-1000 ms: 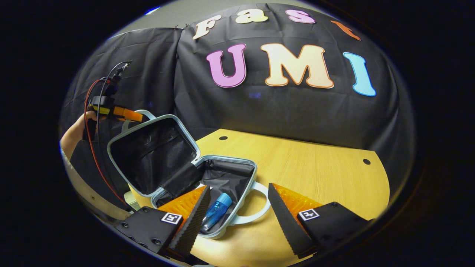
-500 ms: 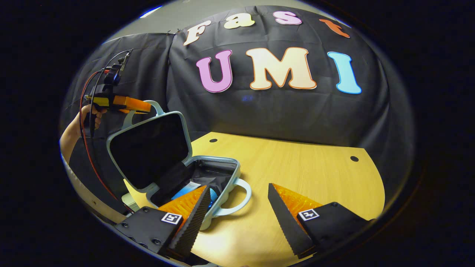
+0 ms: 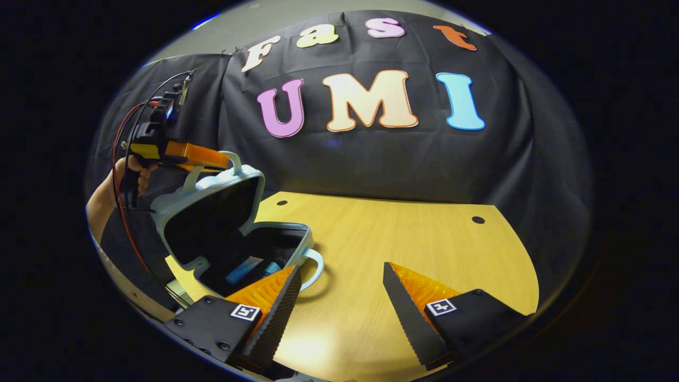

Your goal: First open the suitcase, pack the skin care products into it, and then close the suitcase.

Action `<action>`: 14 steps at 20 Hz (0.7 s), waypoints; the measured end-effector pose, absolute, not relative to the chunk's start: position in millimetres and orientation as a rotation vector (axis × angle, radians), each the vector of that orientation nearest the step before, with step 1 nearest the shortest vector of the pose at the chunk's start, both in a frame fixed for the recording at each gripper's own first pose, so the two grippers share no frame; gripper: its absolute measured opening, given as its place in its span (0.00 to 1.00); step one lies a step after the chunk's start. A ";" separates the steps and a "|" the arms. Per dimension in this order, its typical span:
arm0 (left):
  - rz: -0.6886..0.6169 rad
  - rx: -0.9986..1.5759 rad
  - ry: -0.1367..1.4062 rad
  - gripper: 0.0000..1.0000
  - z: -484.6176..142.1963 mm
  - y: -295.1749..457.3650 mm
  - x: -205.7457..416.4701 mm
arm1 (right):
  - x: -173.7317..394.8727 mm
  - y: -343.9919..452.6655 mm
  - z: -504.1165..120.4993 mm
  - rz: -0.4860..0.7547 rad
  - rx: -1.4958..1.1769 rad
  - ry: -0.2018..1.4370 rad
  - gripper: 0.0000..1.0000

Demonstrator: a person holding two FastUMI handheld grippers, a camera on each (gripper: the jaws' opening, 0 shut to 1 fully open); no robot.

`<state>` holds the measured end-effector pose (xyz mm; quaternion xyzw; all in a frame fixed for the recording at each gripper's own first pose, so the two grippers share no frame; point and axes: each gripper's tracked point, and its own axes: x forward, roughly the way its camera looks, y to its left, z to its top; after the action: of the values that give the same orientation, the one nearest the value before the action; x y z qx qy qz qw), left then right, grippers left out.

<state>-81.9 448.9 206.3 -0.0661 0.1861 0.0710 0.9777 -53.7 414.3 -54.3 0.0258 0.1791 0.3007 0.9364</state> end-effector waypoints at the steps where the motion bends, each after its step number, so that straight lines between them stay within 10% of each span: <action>1: 0.123 -0.143 0.396 0.00 195.7 436.5 -74.8 | -52.0 407.2 -54.8 0.604 0.053 0.363 0.98; 14: 0.081 -0.119 0.603 0.00 81.9 371.1 -37.1 | -41.4 317.9 -64.9 0.460 0.071 0.379 0.98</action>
<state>-37.1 371.1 81.9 -0.0583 0.2969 0.0400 0.9523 -41.4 317.9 -64.9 0.0351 0.1866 0.2265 0.9553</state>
